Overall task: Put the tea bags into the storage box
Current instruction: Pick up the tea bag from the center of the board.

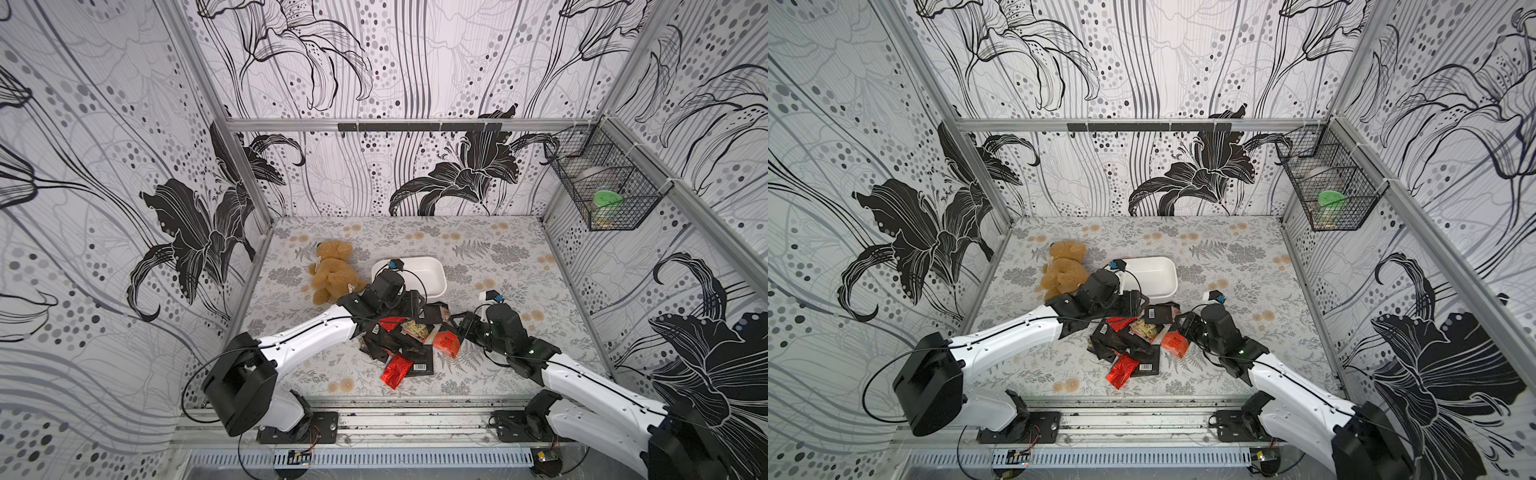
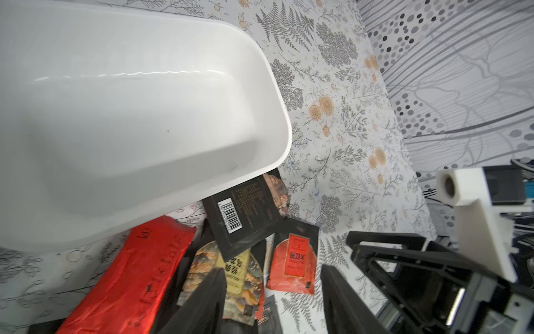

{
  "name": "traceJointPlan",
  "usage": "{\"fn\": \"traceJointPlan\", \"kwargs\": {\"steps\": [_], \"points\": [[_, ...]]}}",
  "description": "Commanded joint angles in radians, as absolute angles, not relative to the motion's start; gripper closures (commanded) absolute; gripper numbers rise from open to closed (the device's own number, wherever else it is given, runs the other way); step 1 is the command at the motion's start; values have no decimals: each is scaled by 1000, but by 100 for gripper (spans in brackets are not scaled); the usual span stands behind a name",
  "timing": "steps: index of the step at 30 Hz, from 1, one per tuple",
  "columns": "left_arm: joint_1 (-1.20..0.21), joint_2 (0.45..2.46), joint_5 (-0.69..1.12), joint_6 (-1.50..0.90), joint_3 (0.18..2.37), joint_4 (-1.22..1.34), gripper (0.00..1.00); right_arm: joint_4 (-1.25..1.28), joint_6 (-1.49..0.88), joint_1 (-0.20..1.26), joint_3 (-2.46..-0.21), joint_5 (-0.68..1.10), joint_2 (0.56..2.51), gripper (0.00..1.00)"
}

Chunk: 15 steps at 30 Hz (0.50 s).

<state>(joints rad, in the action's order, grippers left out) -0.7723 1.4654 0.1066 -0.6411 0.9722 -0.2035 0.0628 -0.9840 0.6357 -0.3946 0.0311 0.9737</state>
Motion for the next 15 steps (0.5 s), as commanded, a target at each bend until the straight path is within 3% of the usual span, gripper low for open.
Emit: {"fn": "traceJointPlan", "kwargs": {"steps": [1, 5, 15], "points": [[-795, 1540, 51, -681, 1011, -140, 52, 164, -1029, 641, -393, -8, 1043, 51], [-806, 1646, 88, -705, 1084, -154, 63, 186, -1024, 641, -439, 3, 1152, 53], [-811, 1723, 43, -674, 1102, -133, 66, 218, -980, 640, -567, 21, 1358, 57]]}}
